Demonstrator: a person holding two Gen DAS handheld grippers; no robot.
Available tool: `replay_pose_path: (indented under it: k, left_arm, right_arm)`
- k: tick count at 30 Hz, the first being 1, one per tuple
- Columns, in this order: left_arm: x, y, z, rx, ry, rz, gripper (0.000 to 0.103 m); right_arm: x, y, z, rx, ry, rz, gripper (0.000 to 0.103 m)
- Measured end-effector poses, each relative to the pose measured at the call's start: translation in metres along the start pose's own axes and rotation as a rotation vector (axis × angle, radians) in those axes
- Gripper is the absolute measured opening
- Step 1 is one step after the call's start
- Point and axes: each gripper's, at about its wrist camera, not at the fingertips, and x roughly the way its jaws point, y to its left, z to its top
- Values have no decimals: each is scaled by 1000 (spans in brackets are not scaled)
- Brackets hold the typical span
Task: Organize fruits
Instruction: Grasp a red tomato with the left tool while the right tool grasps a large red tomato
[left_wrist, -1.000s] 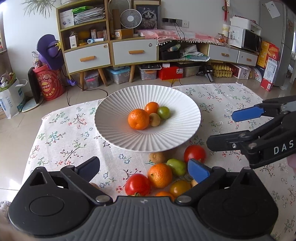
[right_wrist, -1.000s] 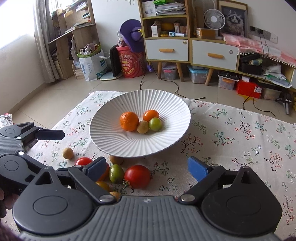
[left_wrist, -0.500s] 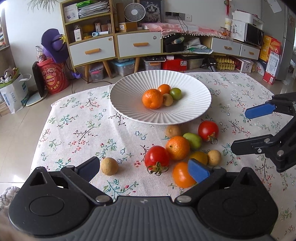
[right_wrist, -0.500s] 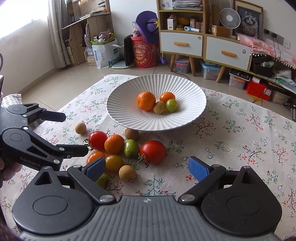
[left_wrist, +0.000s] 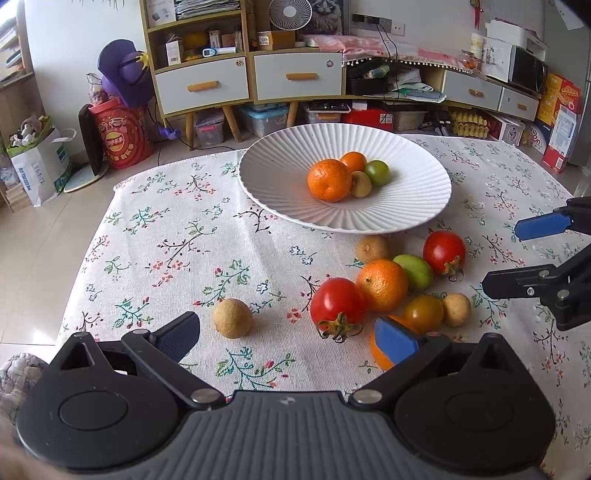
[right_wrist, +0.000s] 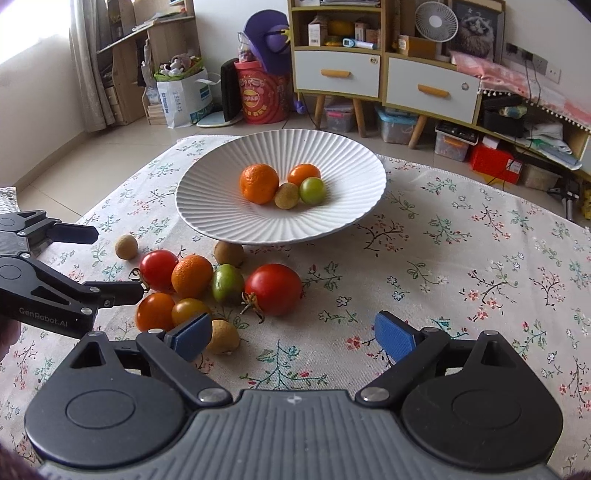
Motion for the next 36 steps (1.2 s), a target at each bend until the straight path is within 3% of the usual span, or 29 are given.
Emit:
replay_pose_path:
  k: [6,18,22,36]
  left_arm:
    - [3,-4,6,-12,0,-12,78]
    - [10,-18,12,10,22,-59,39]
    - [12,-19,12,16,30,-61,35]
    - [21,-16,14,0,56,-32,33]
  right_arm:
    - [7,1,5,4,14,-4,84]
    - [22,3,12,72,71,21,52]
    - [25,7,14,64,72,15,50]
    - [30,14,17,36,63,-2,45]
